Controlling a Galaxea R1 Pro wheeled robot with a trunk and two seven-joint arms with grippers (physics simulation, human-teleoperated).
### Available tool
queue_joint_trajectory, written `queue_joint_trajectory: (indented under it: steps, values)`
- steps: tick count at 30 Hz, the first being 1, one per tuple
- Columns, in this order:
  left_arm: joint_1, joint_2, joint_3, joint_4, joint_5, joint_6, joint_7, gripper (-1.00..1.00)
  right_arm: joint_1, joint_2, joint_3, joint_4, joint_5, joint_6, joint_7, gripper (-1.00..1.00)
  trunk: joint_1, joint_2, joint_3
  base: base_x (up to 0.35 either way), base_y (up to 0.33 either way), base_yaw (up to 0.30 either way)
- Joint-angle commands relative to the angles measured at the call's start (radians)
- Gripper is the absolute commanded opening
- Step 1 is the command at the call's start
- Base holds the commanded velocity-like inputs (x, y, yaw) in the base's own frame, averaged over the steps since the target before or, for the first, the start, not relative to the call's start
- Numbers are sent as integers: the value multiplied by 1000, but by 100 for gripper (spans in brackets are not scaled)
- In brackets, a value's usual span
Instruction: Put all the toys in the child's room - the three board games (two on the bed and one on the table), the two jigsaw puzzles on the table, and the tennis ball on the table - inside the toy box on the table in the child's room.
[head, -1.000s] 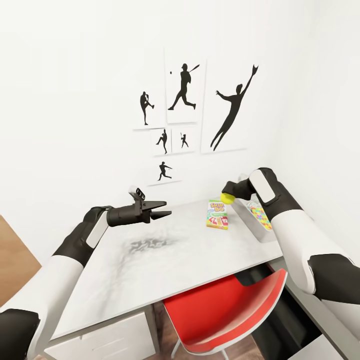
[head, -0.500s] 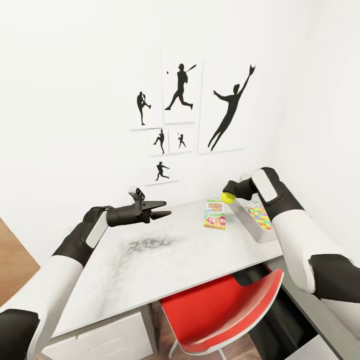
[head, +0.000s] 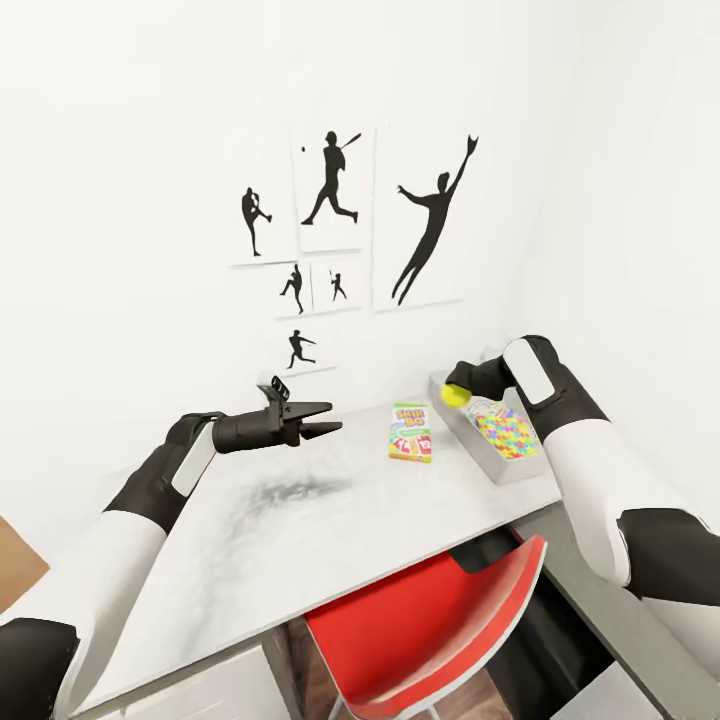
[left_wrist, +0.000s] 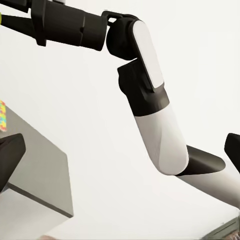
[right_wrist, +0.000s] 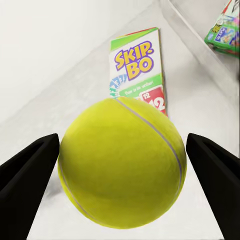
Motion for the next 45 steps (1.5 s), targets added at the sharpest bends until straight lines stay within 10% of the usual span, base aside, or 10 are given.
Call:
queue_joint_trajectory:
  steps: [1, 45]
  values:
    - [-1, 1, -3, 0, 3, 8, -2, 100, -1, -1, 5, 0, -10, 1, -9, -100, 1, -2, -1, 105, 0, -230]
    - [0, 1, 0, 0, 3, 7, -2, 100, -1, -1, 2, 9, -9, -27, -13, -100, 1, -2, -1, 77, -45, -96]
